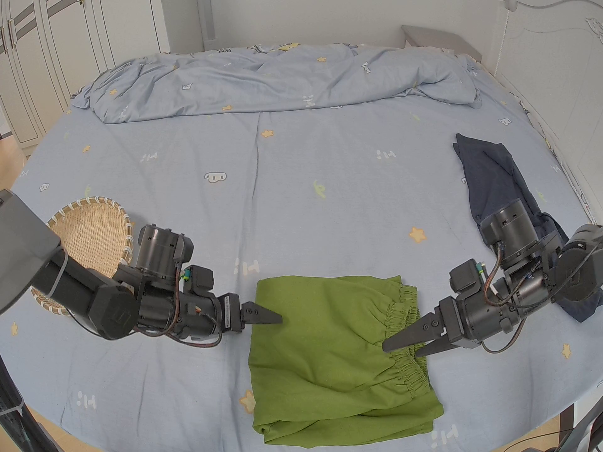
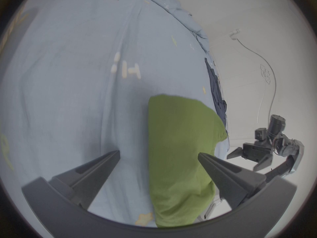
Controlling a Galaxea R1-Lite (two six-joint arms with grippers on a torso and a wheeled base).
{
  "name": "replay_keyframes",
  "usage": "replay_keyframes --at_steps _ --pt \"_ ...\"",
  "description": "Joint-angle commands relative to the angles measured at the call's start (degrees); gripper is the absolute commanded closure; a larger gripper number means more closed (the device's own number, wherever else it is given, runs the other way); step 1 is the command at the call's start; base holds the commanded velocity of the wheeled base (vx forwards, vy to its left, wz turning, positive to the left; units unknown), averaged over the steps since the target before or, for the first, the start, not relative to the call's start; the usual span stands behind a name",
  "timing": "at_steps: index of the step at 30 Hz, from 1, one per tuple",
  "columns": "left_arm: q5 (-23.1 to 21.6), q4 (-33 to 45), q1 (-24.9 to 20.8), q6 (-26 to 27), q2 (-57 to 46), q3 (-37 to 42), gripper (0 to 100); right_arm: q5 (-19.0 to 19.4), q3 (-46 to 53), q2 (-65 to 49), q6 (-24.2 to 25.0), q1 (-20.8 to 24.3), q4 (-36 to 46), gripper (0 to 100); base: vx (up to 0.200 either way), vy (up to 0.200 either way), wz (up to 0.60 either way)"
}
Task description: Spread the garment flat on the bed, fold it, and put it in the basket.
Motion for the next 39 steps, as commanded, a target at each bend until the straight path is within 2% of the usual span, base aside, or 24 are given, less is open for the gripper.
replay_keyframes --at_steps 1,8,15,21,29,36,37,39 --pt "-2.4 -1.4 -1.8 -1.6 -1.6 5.3 0 1.8 1.4 7.2 -1.4 0.4 -0.1 0 0.0 0.0 0.0" --pt "-3.0 -1.5 -3.8 -2.3 -2.0 6.0 0 2.6 1.6 8.8 -2.3 0.2 -0.1 0 0.0 0.0 0.0" --pt "-3.0 -1.7 -7.8 -5.3 -0.6 4.5 0 2.5 1.8 11.9 -3.9 -0.5 -0.1 0 0.0 0.0 0.0" --pt "-2.9 -5.0 -9.7 -6.1 2.2 4.5 0 2.9 2.5 13.2 -6.7 -2.5 -0.1 0 0.0 0.0 0.0" --pt "-2.8 -7.7 -13.4 -6.6 4.7 4.4 0 3.0 2.5 13.1 -6.8 -3.2 -0.1 0 0.0 0.0 0.0" --pt "-2.5 -10.9 -13.5 -8.6 6.5 2.8 0 3.0 2.6 12.4 -6.8 -3.2 -0.1 0 0.0 0.0 0.0" --pt "-2.5 -11.0 -13.4 -9.0 6.4 2.7 100 2.9 2.5 12.0 -6.8 -3.2 -0.1 0 0.0 0.0 0.0" --pt "-2.3 -11.0 -13.4 -9.4 6.0 2.6 100 2.9 2.6 11.3 -6.8 -3.2 -0.1 0 0.0 0.0 0.0"
